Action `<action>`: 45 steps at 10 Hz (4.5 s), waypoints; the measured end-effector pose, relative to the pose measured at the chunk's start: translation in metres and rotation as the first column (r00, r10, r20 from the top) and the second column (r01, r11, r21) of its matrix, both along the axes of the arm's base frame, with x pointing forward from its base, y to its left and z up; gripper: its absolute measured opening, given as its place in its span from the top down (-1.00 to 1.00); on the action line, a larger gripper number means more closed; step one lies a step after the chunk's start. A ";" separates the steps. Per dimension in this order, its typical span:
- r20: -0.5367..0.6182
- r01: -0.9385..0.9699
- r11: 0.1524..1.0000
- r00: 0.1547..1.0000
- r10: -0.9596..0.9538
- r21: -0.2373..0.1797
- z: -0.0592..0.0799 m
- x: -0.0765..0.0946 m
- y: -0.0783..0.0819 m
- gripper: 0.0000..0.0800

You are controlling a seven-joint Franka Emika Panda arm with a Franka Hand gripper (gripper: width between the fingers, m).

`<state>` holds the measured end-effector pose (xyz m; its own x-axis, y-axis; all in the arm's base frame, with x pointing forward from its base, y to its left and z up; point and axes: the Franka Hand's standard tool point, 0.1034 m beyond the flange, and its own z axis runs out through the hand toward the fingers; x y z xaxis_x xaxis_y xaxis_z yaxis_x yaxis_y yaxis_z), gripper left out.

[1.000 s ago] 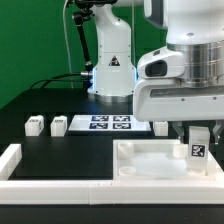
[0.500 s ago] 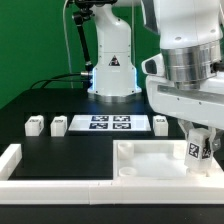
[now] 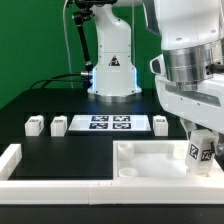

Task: Assemble square table

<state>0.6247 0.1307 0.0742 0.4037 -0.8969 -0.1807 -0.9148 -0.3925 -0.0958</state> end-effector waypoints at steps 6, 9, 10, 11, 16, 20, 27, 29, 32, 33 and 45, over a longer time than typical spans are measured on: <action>0.055 -0.673 0.737 0.735 0.676 -0.069 0.006 -0.002 0.007 -0.62; 0.072 -0.887 0.442 0.436 0.897 -0.132 0.006 0.001 0.001 -0.62; 0.080 -0.934 0.324 0.314 0.946 -0.154 0.006 0.002 0.000 -0.62; 0.086 -0.949 0.265 0.254 0.963 -0.169 0.005 0.002 0.000 -0.62; 0.079 -0.898 0.412 0.405 0.911 -0.154 0.005 0.003 -0.005 0.21; 0.066 -0.775 0.618 0.615 0.786 -0.133 0.004 0.004 -0.007 0.22; 0.066 -0.005 1.000 0.998 0.004 0.007 -0.001 0.000 -0.008 0.25; 0.056 0.041 0.999 0.998 -0.042 0.018 -0.001 -0.001 -0.006 0.25; 0.085 -0.125 0.992 0.989 0.124 0.003 -0.002 -0.002 -0.004 -0.52; 0.103 -0.290 0.957 0.951 0.291 -0.023 -0.002 -0.003 -0.004 -0.59; 0.145 -0.924 0.307 0.280 0.949 -0.226 0.002 0.005 -0.013 -0.55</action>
Offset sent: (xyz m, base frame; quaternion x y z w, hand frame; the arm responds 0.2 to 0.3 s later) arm 0.0032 0.0034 0.0026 -0.0434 0.0328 -0.4105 0.9102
